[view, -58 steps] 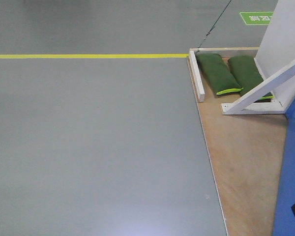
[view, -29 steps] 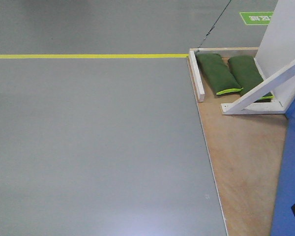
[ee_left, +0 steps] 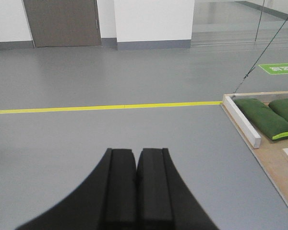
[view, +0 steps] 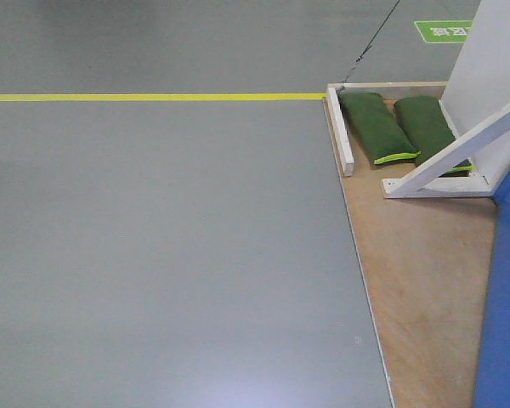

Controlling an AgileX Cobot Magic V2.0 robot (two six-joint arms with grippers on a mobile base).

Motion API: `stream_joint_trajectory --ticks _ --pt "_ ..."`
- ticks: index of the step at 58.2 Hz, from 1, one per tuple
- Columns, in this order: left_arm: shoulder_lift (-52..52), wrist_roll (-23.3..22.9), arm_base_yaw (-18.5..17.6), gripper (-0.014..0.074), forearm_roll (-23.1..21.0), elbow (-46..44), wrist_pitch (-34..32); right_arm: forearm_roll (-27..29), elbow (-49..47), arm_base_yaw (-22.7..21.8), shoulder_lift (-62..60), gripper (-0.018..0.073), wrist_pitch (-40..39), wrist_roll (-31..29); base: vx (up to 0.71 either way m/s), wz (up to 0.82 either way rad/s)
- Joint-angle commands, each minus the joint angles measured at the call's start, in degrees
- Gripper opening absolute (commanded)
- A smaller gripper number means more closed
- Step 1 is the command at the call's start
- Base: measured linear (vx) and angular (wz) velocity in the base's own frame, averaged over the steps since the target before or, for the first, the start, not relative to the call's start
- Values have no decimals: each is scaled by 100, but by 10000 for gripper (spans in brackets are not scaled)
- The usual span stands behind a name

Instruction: Move to blue door and open it

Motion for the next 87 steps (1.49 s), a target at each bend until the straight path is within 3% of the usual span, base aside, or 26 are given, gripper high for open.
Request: stream_joint_trajectory --ticks 1,15,25,31,38,46,59,71,80,87 --pt "-65 -5 -35 73 -35 -152 -443 -239 -1012 -17 727 12 -441 -60 0 0" --pt "-65 -5 -35 73 -35 -152 -443 -704 -3686 -17 2610 12 -432 -60 0 0" --pt "-65 -5 -35 73 -35 -152 -443 -733 -5228 -25 3730 12 -443 -53 0 0" --pt "-65 -5 -35 73 -35 -152 -443 -724 -5810 -378 4099 12 -456 -40 0 0" --pt "-65 -5 -35 73 -35 -152 -443 -662 -6169 -1418 4317 12 -464 -35 0 0" --pt "-65 -5 -35 73 -35 -152 -443 -285 -6278 -2954 4363 12 -741 -35 0 0" --pt "-65 -5 -35 73 -35 -152 -443 1459 -6278 -5085 4350 12 -1914 -35 0 0" --pt "-65 -5 -35 73 -35 -152 -443 2718 -6278 -6656 4480 12 -2701 -35 0 0" --pt "-65 -5 -35 73 -35 -152 -443 3311 -6278 -7715 4800 12 -2732 -40 0 0" --pt "-65 -5 -35 73 -35 -152 -443 3480 -6278 -8263 5198 12 -2732 -40 0 0"
